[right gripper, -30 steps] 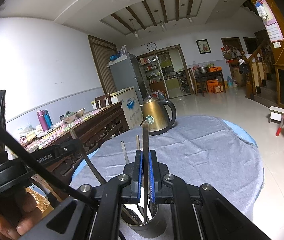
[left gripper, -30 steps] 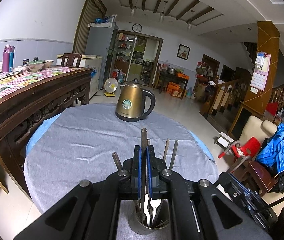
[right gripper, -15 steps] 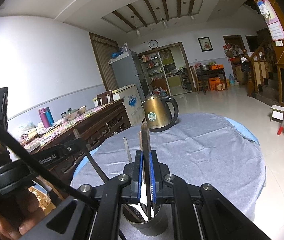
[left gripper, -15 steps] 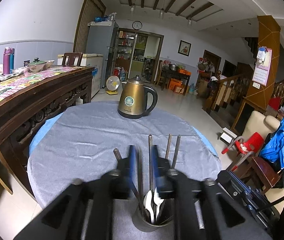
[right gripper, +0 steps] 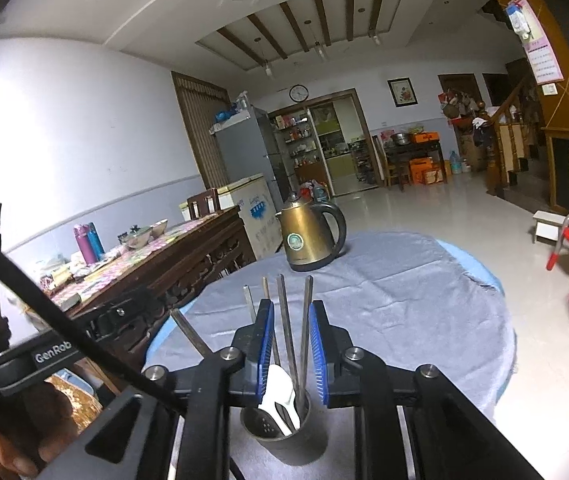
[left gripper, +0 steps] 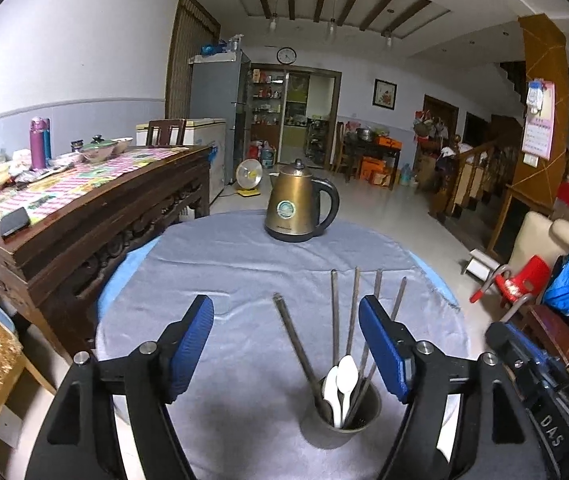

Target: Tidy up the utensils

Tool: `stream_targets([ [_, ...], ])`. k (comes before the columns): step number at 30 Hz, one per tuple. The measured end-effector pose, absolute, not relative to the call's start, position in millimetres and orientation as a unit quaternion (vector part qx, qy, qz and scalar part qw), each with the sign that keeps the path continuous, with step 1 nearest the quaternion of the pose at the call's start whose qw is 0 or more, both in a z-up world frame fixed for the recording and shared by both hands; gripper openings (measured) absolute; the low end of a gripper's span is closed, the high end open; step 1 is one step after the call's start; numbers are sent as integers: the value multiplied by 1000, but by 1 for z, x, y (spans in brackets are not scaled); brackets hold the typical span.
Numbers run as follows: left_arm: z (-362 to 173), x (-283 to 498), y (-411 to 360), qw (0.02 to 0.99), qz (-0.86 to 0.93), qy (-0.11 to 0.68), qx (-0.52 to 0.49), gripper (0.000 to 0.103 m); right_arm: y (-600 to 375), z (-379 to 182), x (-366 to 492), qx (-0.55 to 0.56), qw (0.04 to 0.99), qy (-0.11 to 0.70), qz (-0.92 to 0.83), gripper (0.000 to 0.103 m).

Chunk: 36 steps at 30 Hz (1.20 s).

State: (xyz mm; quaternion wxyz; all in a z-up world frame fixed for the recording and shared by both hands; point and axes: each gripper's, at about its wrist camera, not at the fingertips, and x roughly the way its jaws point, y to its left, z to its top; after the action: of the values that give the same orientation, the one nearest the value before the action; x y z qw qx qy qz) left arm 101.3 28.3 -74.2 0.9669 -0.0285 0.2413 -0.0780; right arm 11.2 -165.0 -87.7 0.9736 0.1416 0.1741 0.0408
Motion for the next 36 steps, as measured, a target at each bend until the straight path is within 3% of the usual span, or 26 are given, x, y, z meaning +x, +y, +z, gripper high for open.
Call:
stream_targets([
  [2, -73, 97, 28, 967, -71, 244, -15, 77, -164, -85, 6, 137, 974, 179, 38, 28],
  [5, -72, 92, 29, 967, -56, 251, 2, 78, -166, -81, -3, 137, 973, 183, 33, 53],
  [6, -72, 90, 30, 966, -52, 253, 7, 78, -168, -80, -6, 140, 973, 182, 33, 56],
  [10, -73, 83, 32, 965, -34, 260, 31, 79, -172, -77, -18, 139, 972, 186, 28, 56],
  [14, -74, 72, 34, 964, -25, 262, 41, 88, -180, -78, -28, 144, 970, 195, 22, 57],
  [36, -94, 49, 42, 954, 19, 288, 82, 89, -185, -89, -49, 150, 949, 276, 15, 70],
])
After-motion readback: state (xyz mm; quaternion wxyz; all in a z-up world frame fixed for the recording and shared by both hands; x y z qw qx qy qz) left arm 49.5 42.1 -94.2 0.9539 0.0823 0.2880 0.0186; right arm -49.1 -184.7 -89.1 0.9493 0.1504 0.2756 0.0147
